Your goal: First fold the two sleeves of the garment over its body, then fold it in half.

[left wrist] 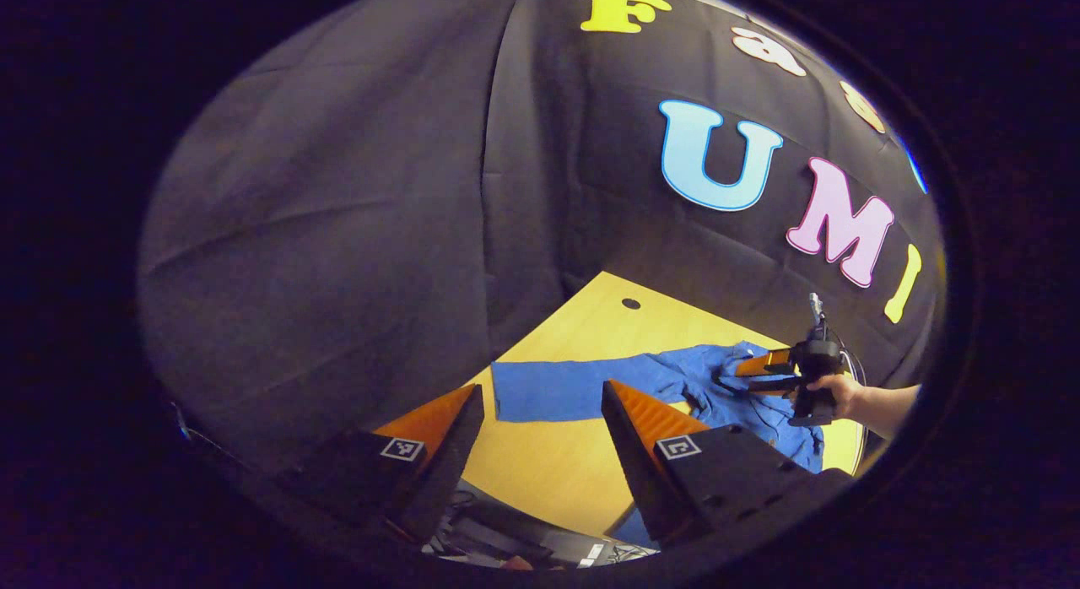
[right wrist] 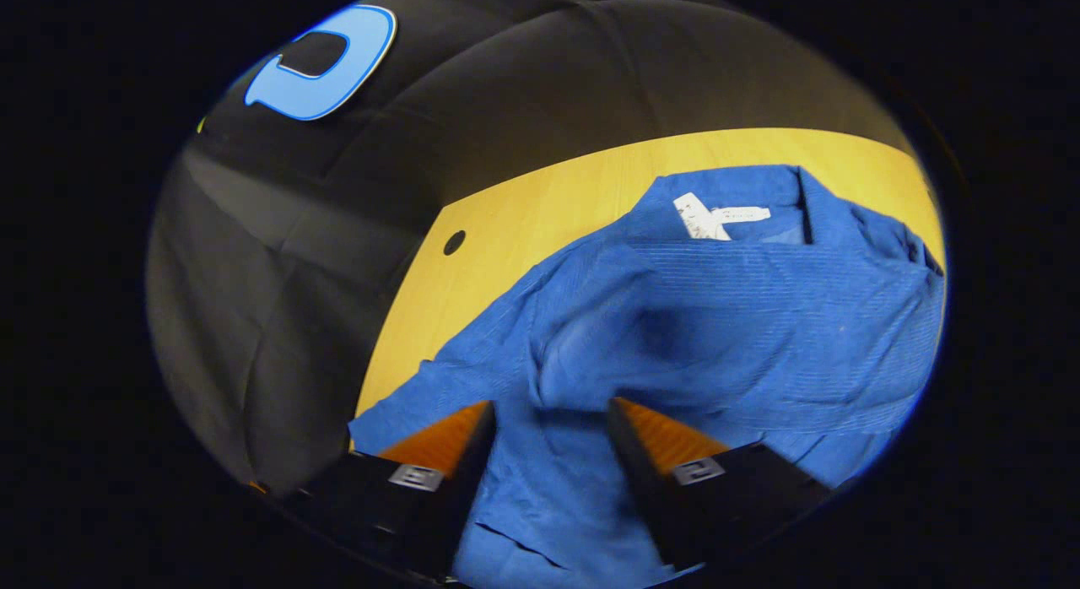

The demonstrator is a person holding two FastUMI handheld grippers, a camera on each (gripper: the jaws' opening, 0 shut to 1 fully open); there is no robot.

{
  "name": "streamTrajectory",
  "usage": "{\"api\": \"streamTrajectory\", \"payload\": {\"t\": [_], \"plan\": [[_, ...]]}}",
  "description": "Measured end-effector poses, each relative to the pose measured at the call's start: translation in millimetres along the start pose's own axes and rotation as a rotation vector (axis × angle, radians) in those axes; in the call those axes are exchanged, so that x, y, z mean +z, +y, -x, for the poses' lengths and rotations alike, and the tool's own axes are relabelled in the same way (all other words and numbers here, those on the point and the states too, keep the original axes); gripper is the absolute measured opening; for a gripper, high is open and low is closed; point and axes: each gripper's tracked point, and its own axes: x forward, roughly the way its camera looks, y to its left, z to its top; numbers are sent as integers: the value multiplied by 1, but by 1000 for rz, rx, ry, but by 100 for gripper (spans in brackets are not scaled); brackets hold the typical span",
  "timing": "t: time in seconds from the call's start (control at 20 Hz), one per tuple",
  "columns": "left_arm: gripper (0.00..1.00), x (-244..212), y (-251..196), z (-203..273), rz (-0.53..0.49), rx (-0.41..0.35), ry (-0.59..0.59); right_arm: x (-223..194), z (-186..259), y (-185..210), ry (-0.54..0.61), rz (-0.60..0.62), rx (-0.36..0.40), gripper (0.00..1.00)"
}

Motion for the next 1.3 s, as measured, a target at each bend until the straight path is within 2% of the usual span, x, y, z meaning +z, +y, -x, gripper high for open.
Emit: {"api": "streamTrajectory", "payload": {"t": [0.05, 0.2, 0.4, 0.5, 0.7, 0.85, 1.0, 1.1, 1.15, 1.2, 1.3], "plan": [[82, 1, -4, -2, -7, -3, -1, 3, 0, -2, -9, -3, -6, 100], [82, 6, -10, -9, -48, -3, -7, 16, 11, 0, -39, 1, -4, 98], [83, 9, -25, -22, -40, -27, 6, 40, 36, -1, -105, 50, -8, 98], [82, 10, -23, -44, -37, -28, 32, 46, 54, 3, -125, 86, 3, 98], [82, 5, 7, -105, 2, 17, 197, 32, 115, 24, -103, 178, 90, 98], [83, -7, 7, -158, 55, 10, 357, 17, 171, 22, -91, 249, 112, 98], [83, -14, 17, -190, 130, 31, 479, 0, 224, 20, -82, 234, 156, 98], [82, -24, 28, -202, 140, 54, 572, -3, 250, 3, -95, 208, 134, 98], [84, -32, 32, -209, 122, 82, 614, -3, 260, -7, -106, 199, 116, 98], [82, -38, 37, -213, 100, 119, 640, -4, 270, -17, -116, 184, 101, 98], [82, -50, 39, -217, 74, 141, 696, -6, 285, -32, -136, 123, 88, 98]]}}
